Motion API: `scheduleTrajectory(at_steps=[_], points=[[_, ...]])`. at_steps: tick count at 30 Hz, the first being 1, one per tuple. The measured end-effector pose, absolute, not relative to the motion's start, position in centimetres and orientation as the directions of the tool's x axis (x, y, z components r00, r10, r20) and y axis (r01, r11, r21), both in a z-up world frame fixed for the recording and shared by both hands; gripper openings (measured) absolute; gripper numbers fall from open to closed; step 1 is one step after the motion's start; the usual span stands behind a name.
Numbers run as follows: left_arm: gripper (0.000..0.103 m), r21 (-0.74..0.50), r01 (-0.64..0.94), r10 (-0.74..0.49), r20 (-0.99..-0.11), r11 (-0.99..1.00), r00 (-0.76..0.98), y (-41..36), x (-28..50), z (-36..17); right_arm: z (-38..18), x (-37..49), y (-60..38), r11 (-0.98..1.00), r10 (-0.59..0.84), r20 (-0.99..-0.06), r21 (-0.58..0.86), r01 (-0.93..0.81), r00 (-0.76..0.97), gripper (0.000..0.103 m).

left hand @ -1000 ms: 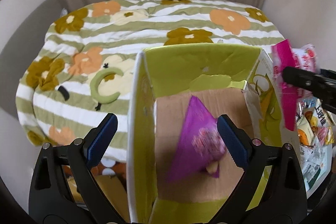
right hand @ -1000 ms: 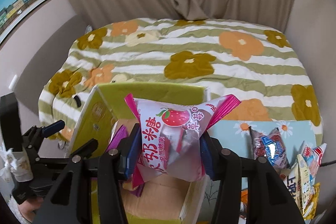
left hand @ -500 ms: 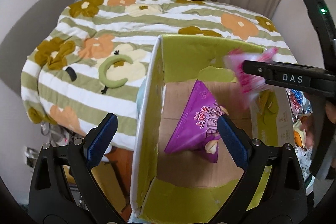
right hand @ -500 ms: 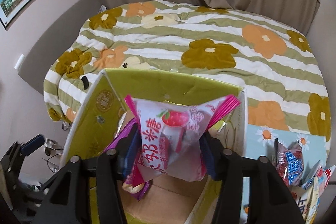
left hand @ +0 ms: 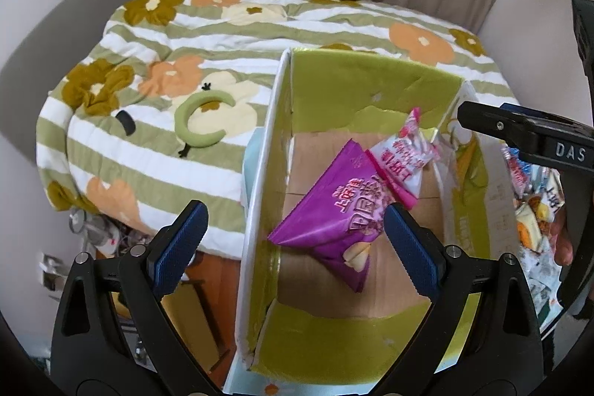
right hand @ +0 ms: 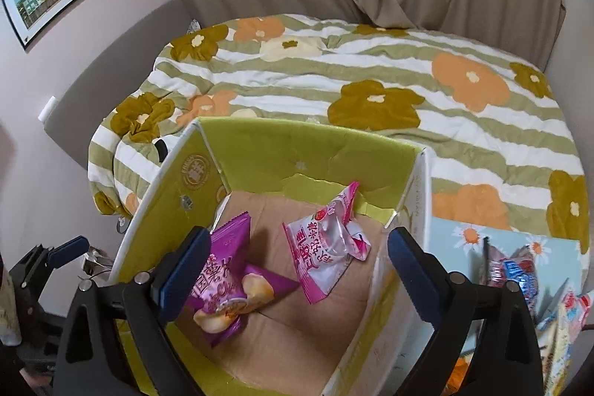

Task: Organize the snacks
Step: 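Open the left tool over the box while the right tool releases the pink bag inside, then move both tools back toward the snack pile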

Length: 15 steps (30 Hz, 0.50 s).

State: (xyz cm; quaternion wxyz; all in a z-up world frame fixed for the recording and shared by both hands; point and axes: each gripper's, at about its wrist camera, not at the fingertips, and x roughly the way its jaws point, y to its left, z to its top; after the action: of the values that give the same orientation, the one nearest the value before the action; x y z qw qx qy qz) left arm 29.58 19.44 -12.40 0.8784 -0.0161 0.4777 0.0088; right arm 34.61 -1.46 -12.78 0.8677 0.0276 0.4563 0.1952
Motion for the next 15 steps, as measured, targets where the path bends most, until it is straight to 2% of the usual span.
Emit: scheduleTrajectory(at_steps=[3, 7, 15], points=[[0.095, -0.063, -0.014, -0.044, -0.825, 0.998, 0.563, 19.6, 28.8, -11.4, -11.2, 33.3, -1.6, 0.929, 0.345, -0.761, 0.195, -0.314, 0.549, 0.095], [0.095, -0.046, 0.006, -0.041, -0.804, 0.999, 0.593, 19.5, 27.5, -10.2, -9.2, 30.9, -1.8, 0.931, 0.351, -0.720, 0.199, -0.307, 0.599, 0.095], [0.095, -0.094, 0.077, -0.122, -0.767, 0.993, 0.629, 17.9, 25.6, -8.5, -6.5, 25.6, -3.6, 0.959, 0.278, -0.679, 0.155, -0.237, 0.679, 0.095]])
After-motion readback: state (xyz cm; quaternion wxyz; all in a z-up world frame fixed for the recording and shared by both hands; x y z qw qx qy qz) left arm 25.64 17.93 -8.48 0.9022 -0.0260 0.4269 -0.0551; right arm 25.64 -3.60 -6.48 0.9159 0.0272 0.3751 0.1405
